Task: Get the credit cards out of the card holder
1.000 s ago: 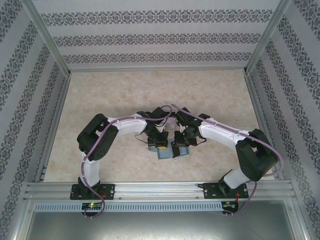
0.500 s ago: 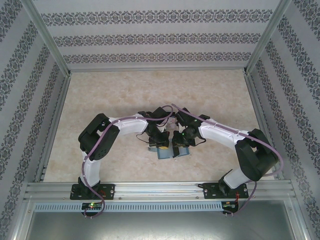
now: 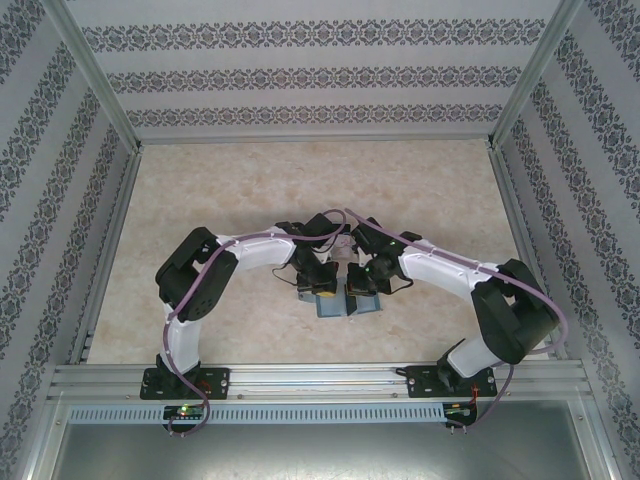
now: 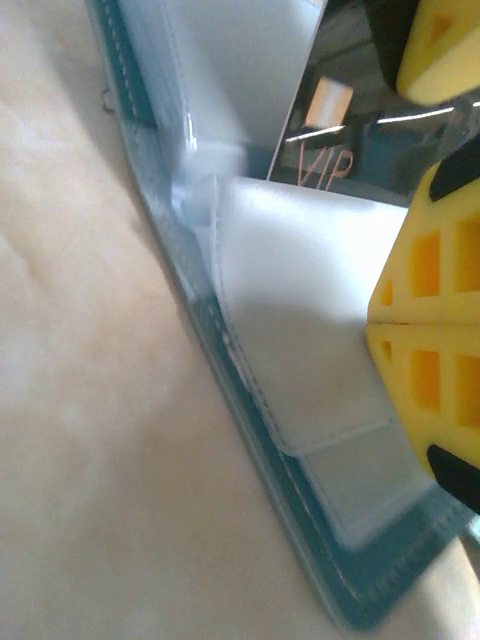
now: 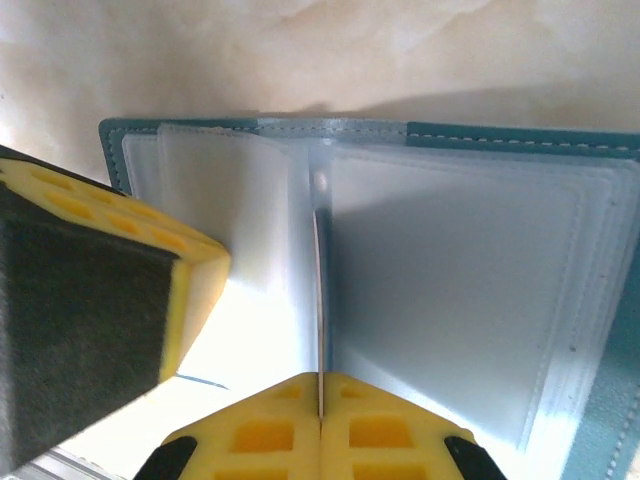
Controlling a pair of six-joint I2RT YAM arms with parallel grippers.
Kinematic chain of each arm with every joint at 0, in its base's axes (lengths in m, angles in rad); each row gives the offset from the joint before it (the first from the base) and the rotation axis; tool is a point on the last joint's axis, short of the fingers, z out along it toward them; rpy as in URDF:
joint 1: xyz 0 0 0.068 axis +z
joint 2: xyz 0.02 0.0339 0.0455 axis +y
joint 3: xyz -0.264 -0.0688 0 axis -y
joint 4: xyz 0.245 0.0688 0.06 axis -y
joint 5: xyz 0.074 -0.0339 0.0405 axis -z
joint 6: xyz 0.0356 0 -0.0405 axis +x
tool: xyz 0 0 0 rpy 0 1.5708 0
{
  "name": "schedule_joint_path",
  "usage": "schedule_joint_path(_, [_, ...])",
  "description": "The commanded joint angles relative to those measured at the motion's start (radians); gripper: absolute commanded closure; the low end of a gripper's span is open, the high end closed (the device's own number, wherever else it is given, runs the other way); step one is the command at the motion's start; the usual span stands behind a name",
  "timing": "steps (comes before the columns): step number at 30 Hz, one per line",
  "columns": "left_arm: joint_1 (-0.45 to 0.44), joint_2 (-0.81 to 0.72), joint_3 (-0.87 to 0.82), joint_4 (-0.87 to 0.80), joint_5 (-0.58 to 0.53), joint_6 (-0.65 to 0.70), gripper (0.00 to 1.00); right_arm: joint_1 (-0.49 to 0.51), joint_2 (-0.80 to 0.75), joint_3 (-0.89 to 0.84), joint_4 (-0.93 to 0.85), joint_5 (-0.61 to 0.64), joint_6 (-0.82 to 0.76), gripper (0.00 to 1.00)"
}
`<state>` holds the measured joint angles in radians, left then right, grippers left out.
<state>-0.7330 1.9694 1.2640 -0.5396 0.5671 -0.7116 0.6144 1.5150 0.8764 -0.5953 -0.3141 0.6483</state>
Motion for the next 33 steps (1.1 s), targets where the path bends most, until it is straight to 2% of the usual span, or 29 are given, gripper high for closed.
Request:
schedule_joint_path(1, [-0.002,-0.048,0.009,-0.062,-0.055,0.016,0.96,-0.018,-0.041,0.029,-0.076,0.05,-0.027,0.99])
schedule_joint_path(8, [0.01,-0.087,-0.002,-0.075,-0.066,0.026,0.96,-0.019,-0.05,0.084,-0.154,0.062,-0.176,1.0])
schedule_joint_path(12, [0.021,-0.106,-0.007,-0.086,-0.073,0.033,0.96,-0.004,-0.067,0.125,-0.19,0.136,-0.33,1.0])
schedule_joint_path(18, [0.045,-0.159,-0.049,-0.065,-0.082,0.033,0.96,0.021,-0.093,0.162,-0.221,0.16,-0.695,1.0])
schedule_joint_path(26, [0.085,-0.225,-0.152,-0.009,-0.064,0.017,0.96,0.025,-0.061,0.258,-0.351,0.211,-1.187,1.0])
schedule_joint_path(29, [0.097,-0.251,-0.196,0.004,-0.064,0.012,0.96,0.029,-0.031,0.295,-0.395,0.222,-1.321,1.0])
schedule_joint_path(33, [0.114,-0.297,-0.267,0.033,-0.062,-0.009,0.96,0.026,0.025,0.371,-0.417,0.254,-1.423,1.0])
